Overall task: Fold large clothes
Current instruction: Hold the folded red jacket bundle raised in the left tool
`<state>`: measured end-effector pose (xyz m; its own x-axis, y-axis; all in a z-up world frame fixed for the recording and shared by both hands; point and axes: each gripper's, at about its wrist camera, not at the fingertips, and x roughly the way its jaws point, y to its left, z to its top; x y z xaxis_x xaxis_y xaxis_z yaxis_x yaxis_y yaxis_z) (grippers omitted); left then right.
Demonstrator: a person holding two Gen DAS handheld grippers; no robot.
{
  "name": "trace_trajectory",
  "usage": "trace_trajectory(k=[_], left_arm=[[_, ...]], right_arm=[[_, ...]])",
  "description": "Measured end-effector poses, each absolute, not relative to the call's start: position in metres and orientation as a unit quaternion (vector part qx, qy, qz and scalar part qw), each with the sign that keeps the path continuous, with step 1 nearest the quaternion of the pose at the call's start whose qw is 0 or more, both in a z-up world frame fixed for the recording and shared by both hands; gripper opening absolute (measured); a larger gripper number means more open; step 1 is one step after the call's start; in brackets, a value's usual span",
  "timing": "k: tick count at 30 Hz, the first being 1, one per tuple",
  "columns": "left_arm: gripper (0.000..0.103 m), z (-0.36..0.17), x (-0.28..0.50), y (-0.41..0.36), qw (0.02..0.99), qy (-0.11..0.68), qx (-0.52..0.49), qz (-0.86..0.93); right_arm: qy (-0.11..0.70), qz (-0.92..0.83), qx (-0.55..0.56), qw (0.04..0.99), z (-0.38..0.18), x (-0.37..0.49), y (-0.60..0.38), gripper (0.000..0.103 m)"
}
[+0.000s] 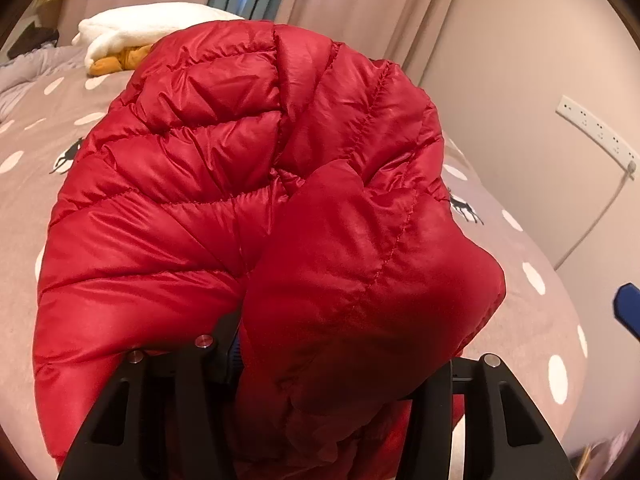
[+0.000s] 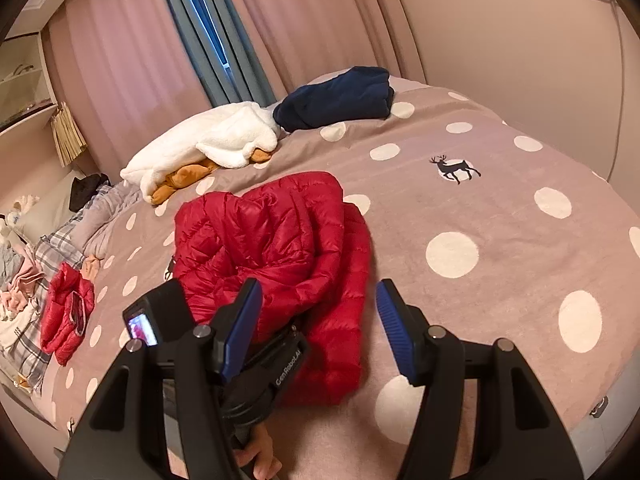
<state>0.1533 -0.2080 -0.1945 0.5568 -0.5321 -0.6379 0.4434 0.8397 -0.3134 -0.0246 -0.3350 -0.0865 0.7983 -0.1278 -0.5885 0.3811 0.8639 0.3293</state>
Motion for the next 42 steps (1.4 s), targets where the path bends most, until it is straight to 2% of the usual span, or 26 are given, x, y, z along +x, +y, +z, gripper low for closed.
trace_trajectory(k=[5, 18, 33, 42], left_arm=[[0.050, -0.192, 0.133, -0.213, 0.881, 0.382, -0.050, -0.276], [0.054, -0.180, 0.119, -0.220, 0.898, 0.359, -0.043, -0.252], [0.054, -0.189, 0.107, -0.207, 0.902, 0.345, -0.046, -0.257], [0.054, -0.192, 0.117, -0.199, 0.887, 0.368, -0.074, -0.270]], right_arm=[[0.284, -0.137, 0.226, 0.922, -0.084, -0.028, -0.335, 0.063], [0.295, -0.134, 0.233, 0.917, -0.090, -0.026, -0.337, 0.064], [0.214, -0.169, 0.236, 0.933, -0.076, -0.003, -0.362, 0.064], [0.219, -0.170, 0.237, 0.931, -0.075, 0.006, -0.365, 0.064]])
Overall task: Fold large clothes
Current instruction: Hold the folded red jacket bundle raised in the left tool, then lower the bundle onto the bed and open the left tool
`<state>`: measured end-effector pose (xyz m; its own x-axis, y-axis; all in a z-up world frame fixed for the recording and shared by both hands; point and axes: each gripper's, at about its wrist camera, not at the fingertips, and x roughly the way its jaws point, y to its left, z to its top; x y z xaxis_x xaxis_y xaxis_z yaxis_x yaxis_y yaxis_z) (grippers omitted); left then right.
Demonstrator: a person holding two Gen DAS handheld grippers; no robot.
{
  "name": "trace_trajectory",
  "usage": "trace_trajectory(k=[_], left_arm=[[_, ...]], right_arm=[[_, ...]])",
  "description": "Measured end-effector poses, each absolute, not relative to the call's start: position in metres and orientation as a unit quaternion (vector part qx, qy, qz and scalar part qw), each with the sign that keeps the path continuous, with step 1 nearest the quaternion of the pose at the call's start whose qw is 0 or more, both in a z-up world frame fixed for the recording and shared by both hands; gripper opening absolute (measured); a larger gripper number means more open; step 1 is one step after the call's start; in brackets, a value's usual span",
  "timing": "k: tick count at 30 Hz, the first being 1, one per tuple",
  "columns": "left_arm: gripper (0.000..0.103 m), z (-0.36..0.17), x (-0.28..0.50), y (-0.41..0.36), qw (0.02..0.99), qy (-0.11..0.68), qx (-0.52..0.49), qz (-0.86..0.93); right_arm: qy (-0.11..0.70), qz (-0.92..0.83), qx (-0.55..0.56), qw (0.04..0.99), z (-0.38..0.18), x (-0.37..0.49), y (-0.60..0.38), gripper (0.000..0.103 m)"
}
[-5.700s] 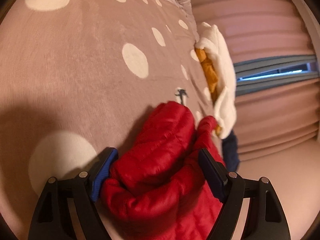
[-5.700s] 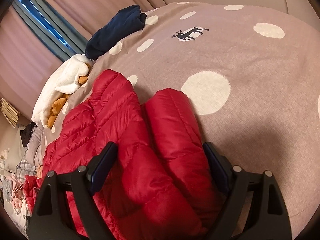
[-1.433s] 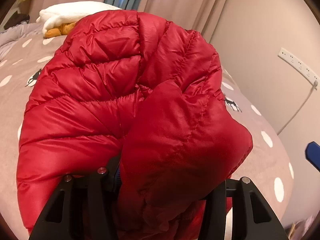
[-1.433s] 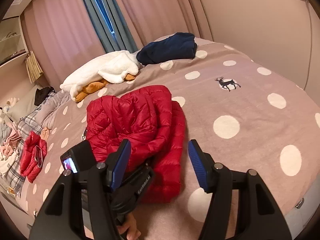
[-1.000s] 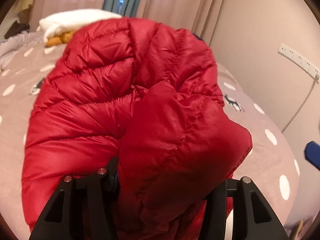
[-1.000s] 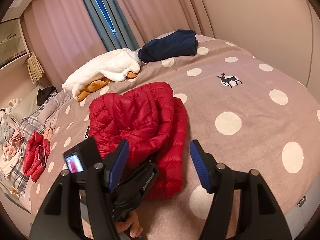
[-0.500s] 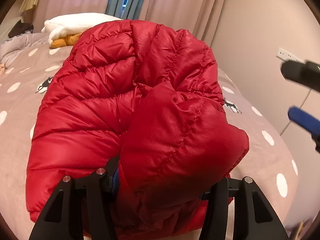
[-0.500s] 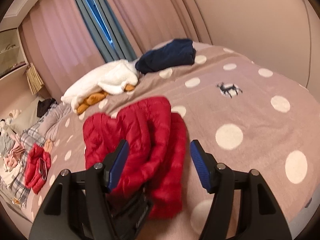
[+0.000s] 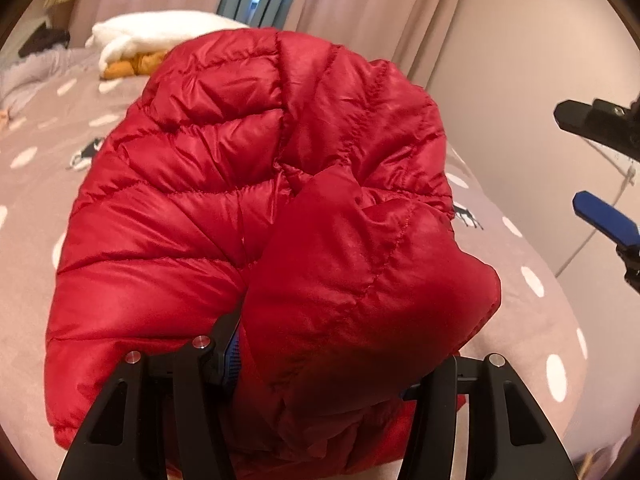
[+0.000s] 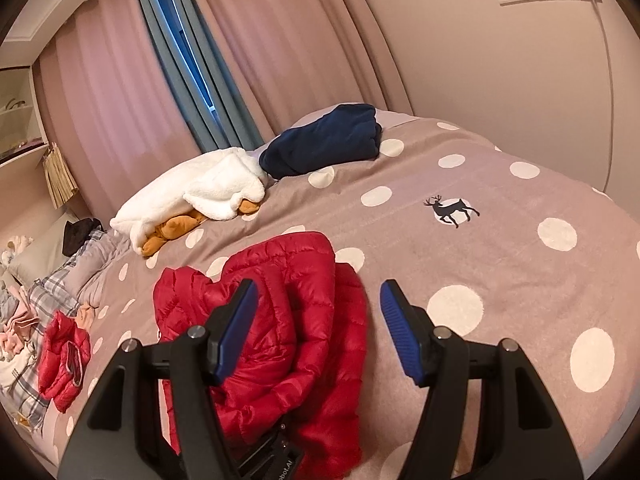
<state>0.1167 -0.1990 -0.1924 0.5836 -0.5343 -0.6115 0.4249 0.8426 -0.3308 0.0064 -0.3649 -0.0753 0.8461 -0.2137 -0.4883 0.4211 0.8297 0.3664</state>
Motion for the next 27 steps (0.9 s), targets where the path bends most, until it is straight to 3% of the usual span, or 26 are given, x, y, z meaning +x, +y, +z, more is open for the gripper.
trace_trajectory(k=[9, 19, 21, 25, 27], left_arm=[[0.054, -0.200, 0.110, -0.212, 0.901, 0.353, -0.007, -0.252], [0.055, -0.193, 0.103, -0.212, 0.907, 0.346, -0.009, -0.240], [0.057, -0.191, 0.098, -0.214, 0.909, 0.342, -0.006, -0.238], [0.073, -0.185, 0.081, -0.220, 0.911, 0.335, -0.006, -0.242], [0.074, -0.178, 0.072, -0.218, 0.911, 0.334, -0.013, -0.243]], right_arm=[[0.236, -0.174, 0.242, 0.925, -0.083, 0.014, -0.364, 0.064], [0.251, -0.176, 0.232, 0.923, -0.088, 0.010, -0.358, 0.066], [0.252, -0.176, 0.232, 0.923, -0.088, 0.009, -0.359, 0.067], [0.249, -0.178, 0.233, 0.923, -0.086, 0.005, -0.362, 0.067], [0.244, -0.177, 0.235, 0.924, -0.084, 0.001, -0.363, 0.068]])
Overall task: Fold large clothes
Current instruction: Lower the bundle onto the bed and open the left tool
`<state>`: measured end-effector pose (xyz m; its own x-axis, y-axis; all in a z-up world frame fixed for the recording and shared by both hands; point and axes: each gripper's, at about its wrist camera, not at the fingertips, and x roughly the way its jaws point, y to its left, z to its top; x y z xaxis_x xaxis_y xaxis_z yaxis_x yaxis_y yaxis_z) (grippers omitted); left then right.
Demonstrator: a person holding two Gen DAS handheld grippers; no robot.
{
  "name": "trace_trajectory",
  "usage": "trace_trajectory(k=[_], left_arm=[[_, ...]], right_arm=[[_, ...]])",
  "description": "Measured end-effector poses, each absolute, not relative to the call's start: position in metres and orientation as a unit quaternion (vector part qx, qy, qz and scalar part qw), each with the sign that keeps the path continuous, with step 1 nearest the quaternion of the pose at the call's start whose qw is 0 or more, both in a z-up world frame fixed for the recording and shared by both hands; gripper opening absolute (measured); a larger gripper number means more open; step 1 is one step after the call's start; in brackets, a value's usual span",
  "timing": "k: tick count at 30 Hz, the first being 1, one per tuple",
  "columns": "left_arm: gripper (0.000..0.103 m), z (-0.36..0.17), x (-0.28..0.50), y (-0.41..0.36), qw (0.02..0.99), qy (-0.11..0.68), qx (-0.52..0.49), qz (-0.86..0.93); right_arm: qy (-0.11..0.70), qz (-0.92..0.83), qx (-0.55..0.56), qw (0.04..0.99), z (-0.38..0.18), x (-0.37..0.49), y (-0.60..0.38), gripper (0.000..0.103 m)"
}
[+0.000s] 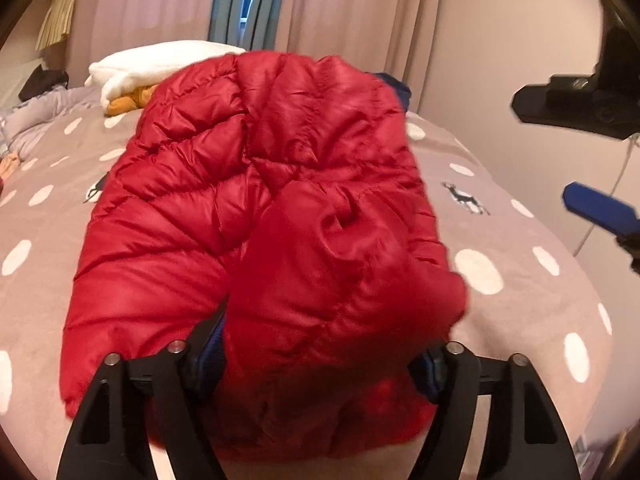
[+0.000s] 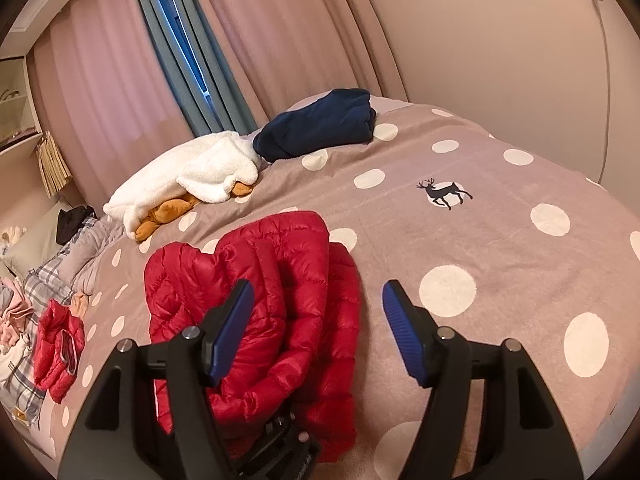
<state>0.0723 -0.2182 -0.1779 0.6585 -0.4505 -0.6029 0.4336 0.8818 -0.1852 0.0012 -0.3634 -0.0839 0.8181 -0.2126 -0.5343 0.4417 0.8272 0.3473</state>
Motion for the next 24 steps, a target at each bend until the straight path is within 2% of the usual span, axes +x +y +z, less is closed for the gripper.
trace_trajectory(k=[7, 13, 24], left_arm=[[0.074, -0.137, 0.032, -0.198, 0.926, 0.293, -0.040, -0.236], [0.074, -0.124, 0.007, -0.181, 0.932, 0.283, -0.047, -0.222], [0.074, -0.121, 0.052, -0.141, 0.946, 0.272, -0.089, -0.151]], right_arm=[[0.230, -0.178, 0.236, 0.927, -0.075, -0.014, -0.365, 0.073], [0.225, -0.184, 0.231, 0.929, -0.070, -0.023, -0.363, 0.076], [0.247, -0.168, 0.217, 0.929, -0.078, -0.013, -0.346, 0.077]])
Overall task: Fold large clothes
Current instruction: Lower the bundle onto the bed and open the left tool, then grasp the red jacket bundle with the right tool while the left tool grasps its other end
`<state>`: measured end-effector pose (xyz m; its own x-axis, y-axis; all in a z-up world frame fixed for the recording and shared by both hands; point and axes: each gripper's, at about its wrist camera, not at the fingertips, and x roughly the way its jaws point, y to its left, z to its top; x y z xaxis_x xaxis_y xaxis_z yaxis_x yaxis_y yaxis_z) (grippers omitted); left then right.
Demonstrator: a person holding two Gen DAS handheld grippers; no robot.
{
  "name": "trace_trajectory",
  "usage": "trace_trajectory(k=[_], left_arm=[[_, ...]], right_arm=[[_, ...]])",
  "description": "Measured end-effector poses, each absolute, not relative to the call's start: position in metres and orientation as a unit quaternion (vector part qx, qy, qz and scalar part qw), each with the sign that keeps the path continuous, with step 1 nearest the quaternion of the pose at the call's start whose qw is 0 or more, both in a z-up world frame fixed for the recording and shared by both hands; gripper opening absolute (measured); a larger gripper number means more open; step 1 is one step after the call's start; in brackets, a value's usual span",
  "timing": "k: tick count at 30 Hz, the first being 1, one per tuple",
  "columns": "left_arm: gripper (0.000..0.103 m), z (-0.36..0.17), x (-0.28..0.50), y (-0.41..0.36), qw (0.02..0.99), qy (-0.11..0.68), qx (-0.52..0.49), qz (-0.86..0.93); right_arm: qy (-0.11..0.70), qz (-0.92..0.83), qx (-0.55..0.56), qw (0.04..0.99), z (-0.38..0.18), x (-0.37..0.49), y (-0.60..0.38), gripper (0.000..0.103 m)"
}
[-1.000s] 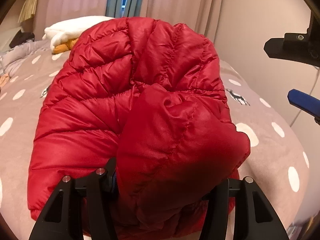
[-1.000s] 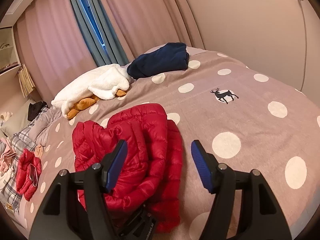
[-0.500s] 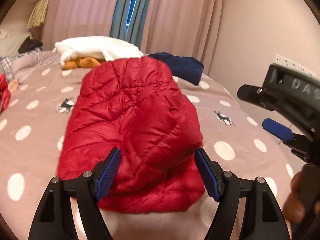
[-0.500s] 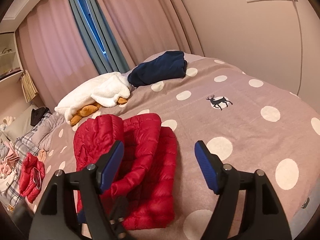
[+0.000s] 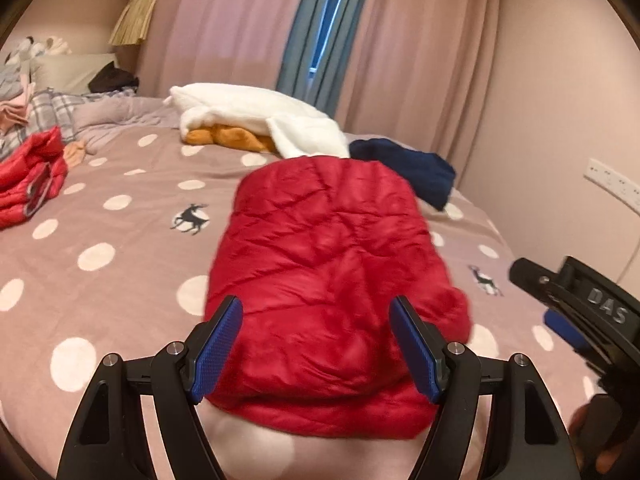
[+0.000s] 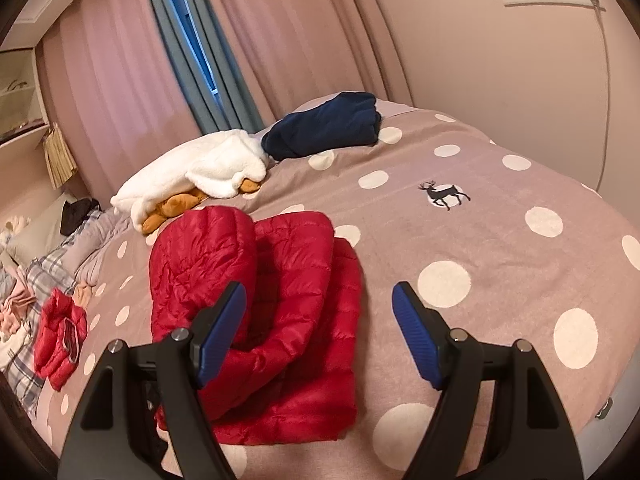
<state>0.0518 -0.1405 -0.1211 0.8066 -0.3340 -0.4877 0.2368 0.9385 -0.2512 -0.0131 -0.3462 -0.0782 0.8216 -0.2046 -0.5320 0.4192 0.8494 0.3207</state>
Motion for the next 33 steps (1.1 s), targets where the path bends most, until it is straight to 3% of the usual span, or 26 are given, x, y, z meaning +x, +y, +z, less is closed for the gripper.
trace_trajectory(k=[8, 10, 14, 17, 19, 21, 24, 31, 33], left_arm=[[0.074, -0.128, 0.070, -0.110, 0.944, 0.285, -0.125, -0.104], [0.074, -0.129, 0.075, -0.103, 0.945, 0.286, -0.131, -0.095], [0.074, -0.132, 0.085, -0.089, 0.947, 0.284, -0.134, -0.063], [0.074, -0.136, 0.093, -0.080, 0.944, 0.293, -0.140, -0.049], [0.074, -0.139, 0.098, -0.075, 0.942, 0.298, -0.149, -0.040], [0.074, -0.141, 0.100, -0.071, 0.941, 0.302, -0.150, -0.033], [0.074, -0.142, 0.100, -0.070, 0.942, 0.299, -0.147, -0.028], [0.074, -0.154, 0.111, -0.079, 0.938, 0.315, -0.139, -0.034], [0.074, -0.167, 0.120, -0.092, 0.930, 0.342, -0.119, -0.053]], right_arm=[[0.260, -0.151, 0.202, 0.932, -0.082, 0.000, -0.330, 0.077], [0.258, -0.139, 0.204, 0.934, -0.083, 0.004, -0.326, 0.080], [0.249, -0.094, 0.220, 0.939, -0.087, 0.015, -0.317, 0.099], [0.292, -0.048, 0.229, 0.927, -0.108, 0.040, -0.307, 0.100], [0.332, -0.079, 0.204, 0.918, -0.127, 0.054, -0.301, 0.096], [0.362, -0.117, 0.186, 0.906, -0.142, 0.062, -0.301, 0.058], [0.361, -0.129, 0.199, 0.902, -0.146, 0.057, -0.311, 0.043], [0.389, -0.170, 0.192, 0.885, -0.172, 0.042, -0.331, 0.041], [0.396, -0.169, 0.200, 0.880, -0.185, 0.041, -0.337, 0.045]])
